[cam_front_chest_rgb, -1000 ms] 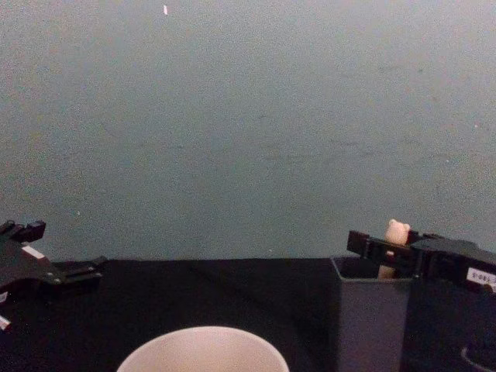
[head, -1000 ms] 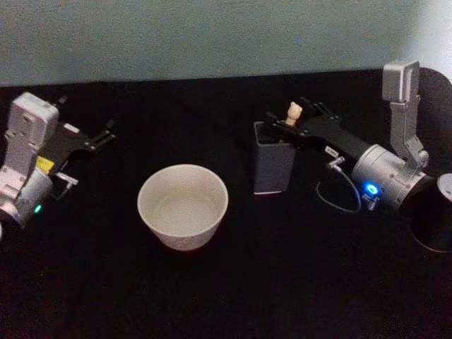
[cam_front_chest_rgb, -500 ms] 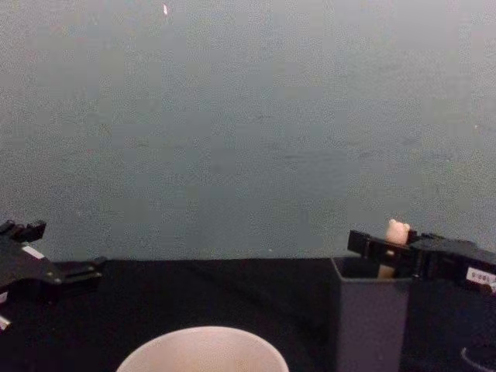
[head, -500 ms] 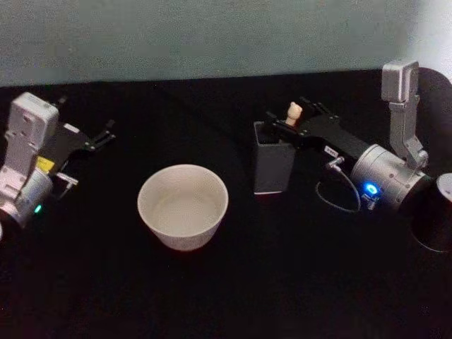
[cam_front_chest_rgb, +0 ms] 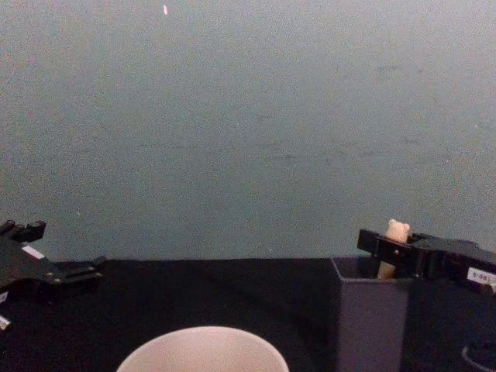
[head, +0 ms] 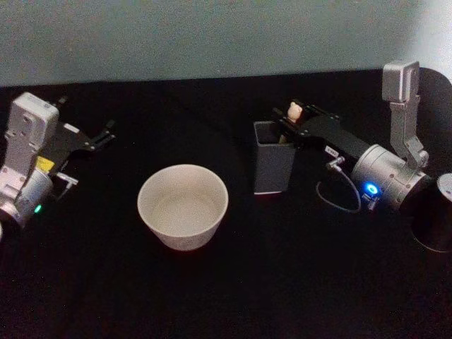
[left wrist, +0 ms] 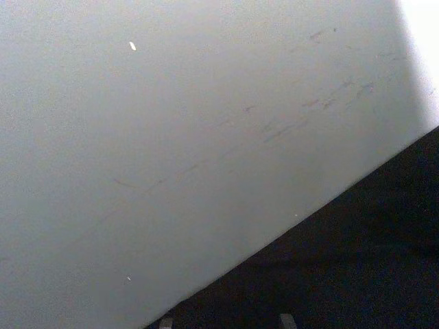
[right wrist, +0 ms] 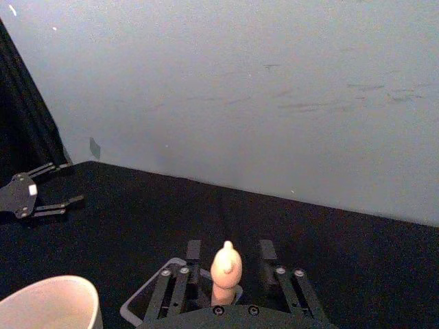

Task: Pick up the stirring spoon with one hand, stir inside the cup, then place it back in its original position.

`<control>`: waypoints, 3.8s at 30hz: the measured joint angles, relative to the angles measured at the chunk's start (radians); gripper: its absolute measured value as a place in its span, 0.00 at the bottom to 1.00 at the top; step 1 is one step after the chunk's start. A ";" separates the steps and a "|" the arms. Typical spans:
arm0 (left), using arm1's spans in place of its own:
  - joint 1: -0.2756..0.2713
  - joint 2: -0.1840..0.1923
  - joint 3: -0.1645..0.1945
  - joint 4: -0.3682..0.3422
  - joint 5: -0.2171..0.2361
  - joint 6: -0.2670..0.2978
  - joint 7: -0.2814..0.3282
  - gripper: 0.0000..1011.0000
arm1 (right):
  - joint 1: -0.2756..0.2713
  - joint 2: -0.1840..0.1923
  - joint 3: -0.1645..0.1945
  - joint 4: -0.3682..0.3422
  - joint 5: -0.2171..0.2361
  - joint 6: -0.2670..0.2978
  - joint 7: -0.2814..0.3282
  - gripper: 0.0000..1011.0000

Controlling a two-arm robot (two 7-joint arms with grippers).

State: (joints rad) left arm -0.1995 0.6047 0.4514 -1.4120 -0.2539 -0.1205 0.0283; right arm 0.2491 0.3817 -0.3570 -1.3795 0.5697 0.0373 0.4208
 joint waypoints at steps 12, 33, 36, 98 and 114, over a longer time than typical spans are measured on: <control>0.000 0.000 0.000 0.000 0.000 0.000 0.000 0.99 | 0.000 0.000 0.000 0.000 0.001 0.000 0.000 0.20; 0.000 0.000 0.000 0.000 0.000 0.000 0.000 0.99 | -0.006 0.017 -0.003 -0.055 -0.013 0.000 0.005 0.19; 0.000 0.000 0.000 0.000 0.000 0.000 0.000 0.99 | -0.007 0.022 -0.006 -0.071 -0.025 -0.001 0.003 0.19; 0.000 0.000 0.000 0.000 0.000 0.000 0.000 0.99 | 0.036 0.077 -0.005 -0.312 0.038 0.053 0.010 0.18; 0.000 0.000 0.000 0.000 0.000 0.000 0.000 0.99 | 0.039 0.056 -0.080 -0.299 0.062 0.058 0.027 0.18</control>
State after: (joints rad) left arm -0.1995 0.6047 0.4514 -1.4120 -0.2539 -0.1205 0.0283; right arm 0.2878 0.4375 -0.4370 -1.6786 0.6317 0.0957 0.4479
